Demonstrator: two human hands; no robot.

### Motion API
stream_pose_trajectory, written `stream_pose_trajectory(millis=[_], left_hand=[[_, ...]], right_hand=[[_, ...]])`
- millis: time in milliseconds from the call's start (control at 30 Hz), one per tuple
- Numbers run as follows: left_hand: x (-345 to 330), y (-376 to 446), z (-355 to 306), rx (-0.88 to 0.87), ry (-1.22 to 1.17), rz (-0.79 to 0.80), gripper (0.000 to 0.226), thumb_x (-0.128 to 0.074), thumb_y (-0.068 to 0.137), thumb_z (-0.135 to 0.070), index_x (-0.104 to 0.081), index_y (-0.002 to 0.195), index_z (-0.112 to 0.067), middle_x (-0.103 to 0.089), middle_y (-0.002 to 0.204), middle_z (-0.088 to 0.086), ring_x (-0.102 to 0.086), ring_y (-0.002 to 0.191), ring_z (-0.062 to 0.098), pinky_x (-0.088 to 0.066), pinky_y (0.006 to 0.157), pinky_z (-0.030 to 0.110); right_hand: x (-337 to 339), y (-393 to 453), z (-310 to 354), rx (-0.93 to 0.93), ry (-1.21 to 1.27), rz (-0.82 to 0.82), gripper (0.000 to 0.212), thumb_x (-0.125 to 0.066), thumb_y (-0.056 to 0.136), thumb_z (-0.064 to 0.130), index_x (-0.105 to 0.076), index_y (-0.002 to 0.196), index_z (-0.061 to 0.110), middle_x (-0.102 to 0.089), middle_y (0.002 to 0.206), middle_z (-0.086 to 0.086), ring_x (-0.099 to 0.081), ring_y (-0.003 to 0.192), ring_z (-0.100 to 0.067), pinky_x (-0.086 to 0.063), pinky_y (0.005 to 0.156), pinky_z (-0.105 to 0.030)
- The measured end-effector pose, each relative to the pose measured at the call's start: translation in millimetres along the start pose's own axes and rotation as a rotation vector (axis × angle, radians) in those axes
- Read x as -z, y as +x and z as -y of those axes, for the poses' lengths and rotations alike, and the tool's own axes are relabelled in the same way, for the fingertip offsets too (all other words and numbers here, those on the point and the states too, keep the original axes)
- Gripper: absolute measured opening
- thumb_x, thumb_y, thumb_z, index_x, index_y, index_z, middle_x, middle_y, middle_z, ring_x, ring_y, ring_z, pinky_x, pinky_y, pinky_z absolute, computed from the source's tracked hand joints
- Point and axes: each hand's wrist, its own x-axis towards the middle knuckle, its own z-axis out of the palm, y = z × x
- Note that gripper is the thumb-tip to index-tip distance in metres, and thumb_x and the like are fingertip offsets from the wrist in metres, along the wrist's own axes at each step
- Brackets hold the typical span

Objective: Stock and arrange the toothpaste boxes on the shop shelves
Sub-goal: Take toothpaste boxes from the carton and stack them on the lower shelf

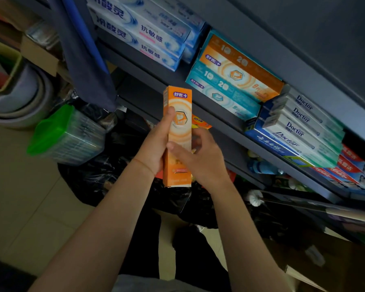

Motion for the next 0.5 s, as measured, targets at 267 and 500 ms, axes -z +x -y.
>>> stream_pose_trajectory(millis=[267,500], left_hand=[[-2.9,-2.2,-3.9,-0.008,-0.022,0.064,0.053,-0.05,0.094,-0.055,-0.061,0.131,-0.019,-0.071,0.114,0.008,-0.069,0.104,0.022,-0.056,0.086,0.038],[-2.8,-5.4,-6.7,-0.069,0.029,0.1,0.031,-0.055,0.093,-0.045,-0.07,0.109,-0.023,-0.071,0.107,0.001,-0.063,0.103,0.019,-0.038,0.101,0.043]], right_hand=[[14.5,3.5,-1.9,0.001,0.054,0.08,0.039,-0.059,0.092,0.051,-0.062,0.122,0.027,-0.07,0.1,0.011,-0.066,0.088,0.001,-0.052,0.075,-0.02],[20.7,-6.1,-10.0,-0.328,1.155,0.38,0.067,-0.047,0.094,0.05,-0.046,0.143,0.005,-0.071,0.106,-0.009,-0.069,0.091,-0.022,-0.055,0.076,-0.034]])
